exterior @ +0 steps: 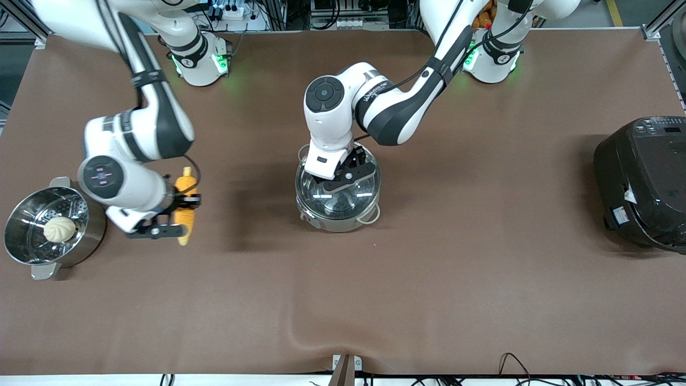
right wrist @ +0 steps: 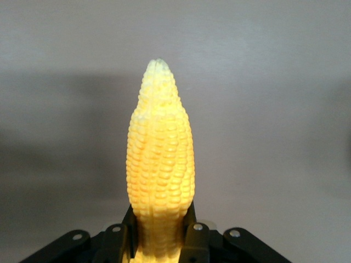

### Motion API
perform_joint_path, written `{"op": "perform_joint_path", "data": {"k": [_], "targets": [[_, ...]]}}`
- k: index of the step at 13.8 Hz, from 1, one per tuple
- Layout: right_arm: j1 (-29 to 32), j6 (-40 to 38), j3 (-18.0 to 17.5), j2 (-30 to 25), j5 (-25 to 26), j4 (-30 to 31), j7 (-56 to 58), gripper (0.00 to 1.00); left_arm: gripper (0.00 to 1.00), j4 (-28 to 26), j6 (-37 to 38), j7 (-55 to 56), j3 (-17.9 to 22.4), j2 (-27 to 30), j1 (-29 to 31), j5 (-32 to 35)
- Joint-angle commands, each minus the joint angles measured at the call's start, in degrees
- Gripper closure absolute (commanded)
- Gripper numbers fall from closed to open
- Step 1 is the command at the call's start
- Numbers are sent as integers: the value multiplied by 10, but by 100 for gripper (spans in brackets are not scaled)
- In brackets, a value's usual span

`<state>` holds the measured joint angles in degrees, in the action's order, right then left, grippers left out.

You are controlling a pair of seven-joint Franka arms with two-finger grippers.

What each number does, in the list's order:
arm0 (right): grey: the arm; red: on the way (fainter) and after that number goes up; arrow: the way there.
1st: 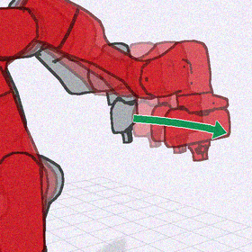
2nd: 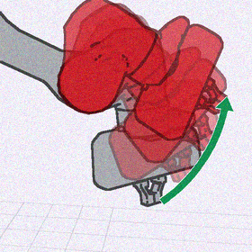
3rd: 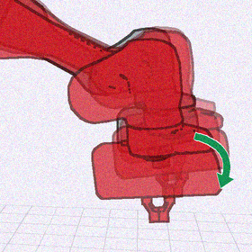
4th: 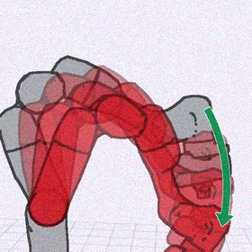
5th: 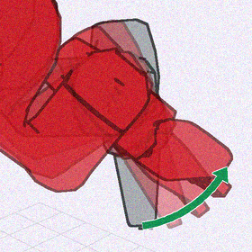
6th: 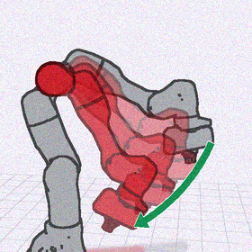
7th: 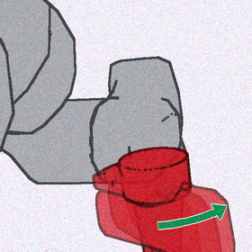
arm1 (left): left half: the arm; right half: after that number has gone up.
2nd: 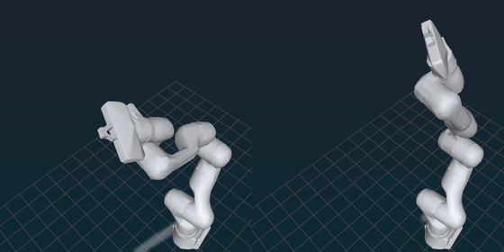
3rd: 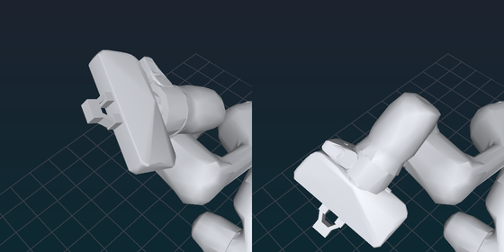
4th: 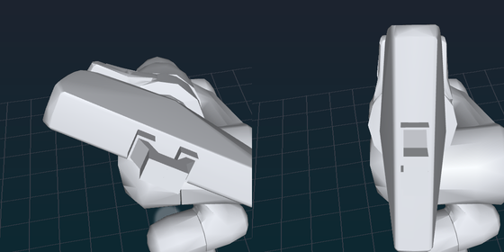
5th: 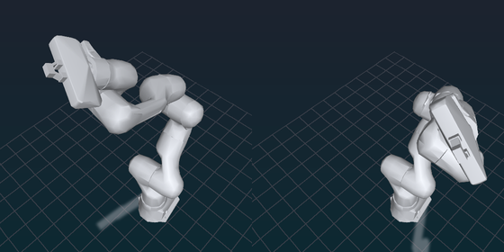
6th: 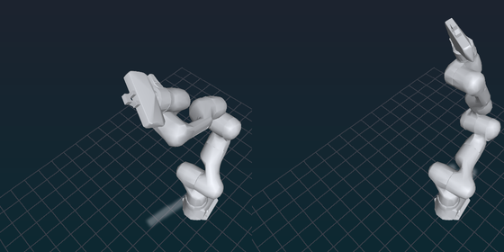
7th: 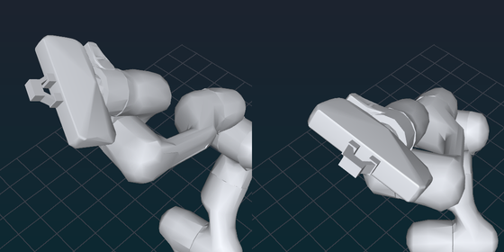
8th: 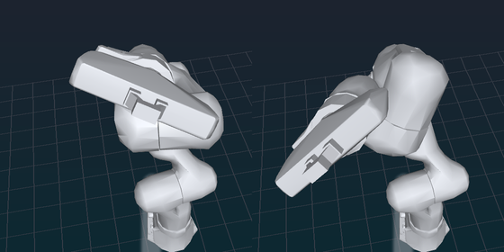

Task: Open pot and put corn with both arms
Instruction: 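Lift the corn with the right gripper while the left gripper holds the lid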

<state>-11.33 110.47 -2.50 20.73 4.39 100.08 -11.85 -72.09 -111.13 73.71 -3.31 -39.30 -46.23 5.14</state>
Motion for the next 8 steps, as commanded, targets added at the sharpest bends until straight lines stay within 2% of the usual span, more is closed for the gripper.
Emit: {"op": "perform_joint_path", "data": {"k": [1, 2, 3, 8], "targets": [[-19, -10, 5, 16, -10, -23, -10, 79, 39, 15, 0, 9, 2, -13, -4, 7], [-29, -10, 6, 16, -27, -24, -12, 79, 46, 15, 0, 9, 1, -13, -4, 6], [-31, -10, 6, 17, -36, -30, -12, 79, 47, 16, 0, 9, 1, -13, -4, 6], [-29, -10, 7, 17, -39, -33, -10, 79, 47, 16, -6, 11, 1, -13, -8, -4]]}}
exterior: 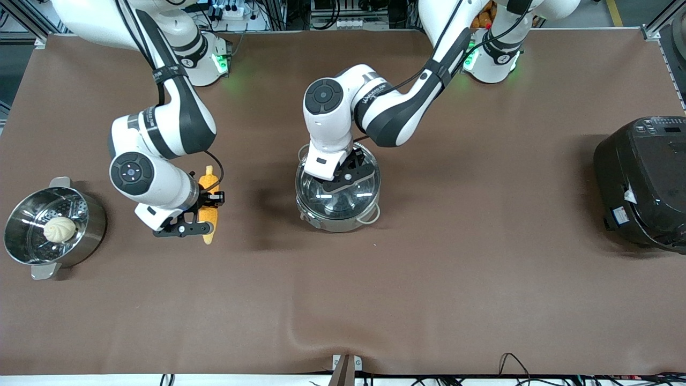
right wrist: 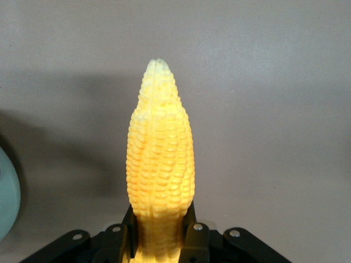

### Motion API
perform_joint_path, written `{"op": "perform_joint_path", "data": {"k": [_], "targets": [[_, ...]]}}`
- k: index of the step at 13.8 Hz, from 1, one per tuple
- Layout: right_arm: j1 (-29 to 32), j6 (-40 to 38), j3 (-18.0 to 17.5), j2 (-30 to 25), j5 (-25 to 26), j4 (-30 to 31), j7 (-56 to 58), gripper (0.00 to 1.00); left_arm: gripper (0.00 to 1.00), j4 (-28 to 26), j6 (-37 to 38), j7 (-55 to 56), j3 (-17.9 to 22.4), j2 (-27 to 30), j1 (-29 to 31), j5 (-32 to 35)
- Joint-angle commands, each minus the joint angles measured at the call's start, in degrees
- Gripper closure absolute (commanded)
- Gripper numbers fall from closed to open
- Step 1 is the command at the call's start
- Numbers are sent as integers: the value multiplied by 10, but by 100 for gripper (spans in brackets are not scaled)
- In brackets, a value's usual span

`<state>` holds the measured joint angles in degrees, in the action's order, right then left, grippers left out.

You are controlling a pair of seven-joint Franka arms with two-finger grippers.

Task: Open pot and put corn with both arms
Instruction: 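Lift the corn with the right gripper while the left gripper holds the lid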

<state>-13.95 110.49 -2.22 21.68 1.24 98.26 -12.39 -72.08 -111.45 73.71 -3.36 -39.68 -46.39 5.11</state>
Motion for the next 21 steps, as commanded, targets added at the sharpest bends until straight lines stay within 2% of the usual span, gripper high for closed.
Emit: {"op": "perform_joint_path", "data": {"k": [1, 3, 5, 6, 7, 8, 12, 15, 18, 21], "targets": [[-3, -10, 4, 7, -7, -15, -4, 79, 47, 16, -5, 16, 2, -10, -10, -8], [-3, -10, 4, 6, -7, -16, -3, 79, 48, 15, -6, 21, 2, -10, -10, -9], [-4, -10, 4, 7, -8, -16, -4, 79, 60, 13, -5, 22, 2, -10, -10, -9], [-5, -10, 3, 7, -8, -18, -10, 79, 73, 13, -5, 21, 2, -10, -10, -9], [-6, -11, 3, 7, -8, -20, -17, 79, 91, 13, -5, 21, 2, -10, -10, -9], [-6, -11, 3, 7, -9, -23, -18, 79, 100, 13, -5, 21, 2, -10, -10, -9], [-9, -28, 3, 6, -26, -40, -18, 79, 100, 13, -2, 20, 2, -4, -10, -10], [-9, -66, 3, 7, -31, -70, -20, 79, 100, 2, 8, 9, 2, 35, -8, -13], [-24, -84, 3, 6, -51, -95, -40, 79, 100, -3, 82, -55, 5, 86, 4, -12], [-49, -96, 3, 6, -81, -114, -83, 79, 100, -20, 133, -161, 5, 139, 72, -9]]}}
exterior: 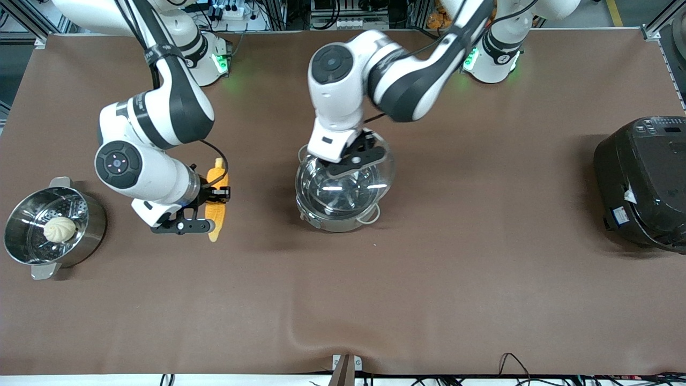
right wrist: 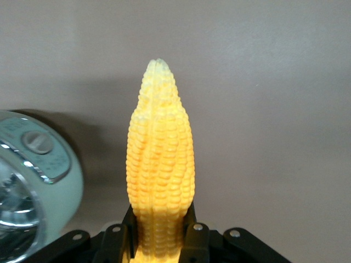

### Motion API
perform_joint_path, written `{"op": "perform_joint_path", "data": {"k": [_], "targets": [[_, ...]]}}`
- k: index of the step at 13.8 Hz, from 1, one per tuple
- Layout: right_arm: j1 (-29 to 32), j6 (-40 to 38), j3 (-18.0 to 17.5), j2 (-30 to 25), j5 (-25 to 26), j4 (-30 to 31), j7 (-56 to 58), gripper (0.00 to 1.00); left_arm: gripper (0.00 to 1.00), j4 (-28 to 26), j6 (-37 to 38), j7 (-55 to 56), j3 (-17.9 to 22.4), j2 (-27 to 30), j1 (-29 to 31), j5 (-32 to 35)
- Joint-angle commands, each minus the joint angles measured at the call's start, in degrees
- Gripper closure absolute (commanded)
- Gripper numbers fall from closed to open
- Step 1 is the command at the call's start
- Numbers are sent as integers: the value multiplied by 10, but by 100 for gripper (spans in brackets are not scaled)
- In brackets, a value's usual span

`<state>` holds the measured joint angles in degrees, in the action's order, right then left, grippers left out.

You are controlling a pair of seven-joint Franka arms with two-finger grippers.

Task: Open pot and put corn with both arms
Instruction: 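Lift the glass lid off with the left gripper while the right gripper carries corn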

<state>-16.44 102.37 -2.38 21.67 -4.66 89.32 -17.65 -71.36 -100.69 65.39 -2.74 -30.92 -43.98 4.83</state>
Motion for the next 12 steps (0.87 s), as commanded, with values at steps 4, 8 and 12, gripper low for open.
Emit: {"op": "perform_joint_path", "data": {"k": [4, 8, 12], "targets": [[-96, -11, 4, 7, -41, -43, -128, 79, 100, -110, 24, -307, -2, 127, 167, -6], [-199, 8, 6, 43, -33, -44, -169, 79, 100, -168, 9, -416, -3, 138, 254, -10], [-262, 58, 7, 109, -30, -82, -248, 79, 100, -341, -153, -496, -4, 188, 320, -12]]}}
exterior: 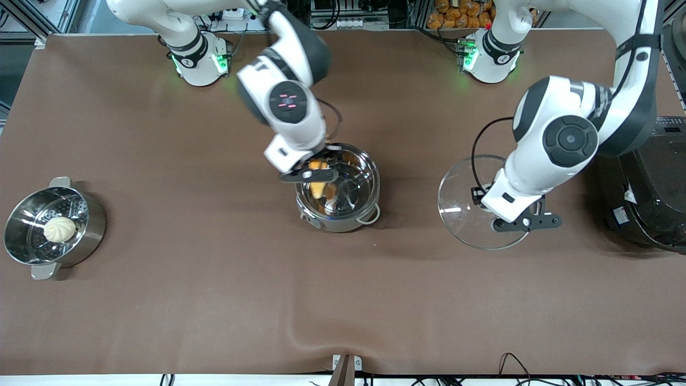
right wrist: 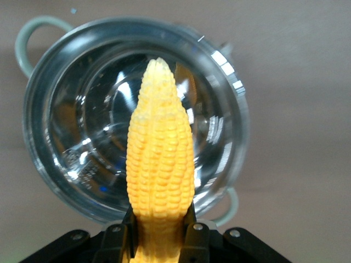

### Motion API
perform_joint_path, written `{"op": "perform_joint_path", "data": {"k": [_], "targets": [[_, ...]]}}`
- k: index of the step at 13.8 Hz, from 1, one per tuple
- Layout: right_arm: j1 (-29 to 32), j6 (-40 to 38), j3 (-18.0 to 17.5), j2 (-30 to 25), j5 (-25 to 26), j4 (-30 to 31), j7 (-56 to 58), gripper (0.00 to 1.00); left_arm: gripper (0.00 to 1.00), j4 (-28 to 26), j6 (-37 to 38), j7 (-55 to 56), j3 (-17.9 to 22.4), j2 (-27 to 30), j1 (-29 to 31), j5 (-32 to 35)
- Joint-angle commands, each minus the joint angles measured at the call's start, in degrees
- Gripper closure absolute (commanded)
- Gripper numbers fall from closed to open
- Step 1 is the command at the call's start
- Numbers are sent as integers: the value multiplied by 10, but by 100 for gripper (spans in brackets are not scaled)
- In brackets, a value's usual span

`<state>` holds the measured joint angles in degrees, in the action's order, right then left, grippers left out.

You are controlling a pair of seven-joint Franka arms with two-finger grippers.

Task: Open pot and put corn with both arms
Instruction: 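Lift the glass lid off with the left gripper while the right gripper carries corn, then lower the corn into the pot and open the right gripper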

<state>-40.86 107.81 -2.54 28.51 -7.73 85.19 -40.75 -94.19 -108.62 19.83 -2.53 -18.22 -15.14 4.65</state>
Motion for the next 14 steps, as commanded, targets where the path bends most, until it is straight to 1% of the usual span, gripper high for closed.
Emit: {"op": "perform_joint_path", "data": {"k": [1, 4, 6, 7, 8, 9, 11, 13, 14], "targets": [[-30, 22, 9, 58, 2, -50, -19, 79, 100, -151, -114, -44, -6, 68, 35, -10], [-19, 28, 11, 99, 4, -91, -19, 79, 100, -243, -217, -45, -6, 67, 42, -10], [-5, 29, 11, 114, 4, -108, -18, 77, 100, -318, -314, -50, -5, 66, 48, -8], [-8, 35, 11, 115, 4, -108, -20, 68, 100, -341, -353, -55, -5, 63, 51, -3], [-10, 36, 11, 114, 10, -108, -21, 44, 100, -360, -373, -66, -5, 63, 57, -3], [-11, 32, 11, 108, 14, -107, -23, 0, 100, -367, -374, -74, -5, 62, 73, -3], [-6, 22, 11, 92, 20, -107, -21, 0, 100, -379, -377, -81, -6, 57, 84, -3], [16, -27, 15, 53, 24, -101, -21, 0, 100, -381, -377, -102, -6, 46, 88, -3], [24, -29, 15, 38, 25, -92, -19, 0, 100, -380, -377, -105, -6, 42, 93, -3]]}}
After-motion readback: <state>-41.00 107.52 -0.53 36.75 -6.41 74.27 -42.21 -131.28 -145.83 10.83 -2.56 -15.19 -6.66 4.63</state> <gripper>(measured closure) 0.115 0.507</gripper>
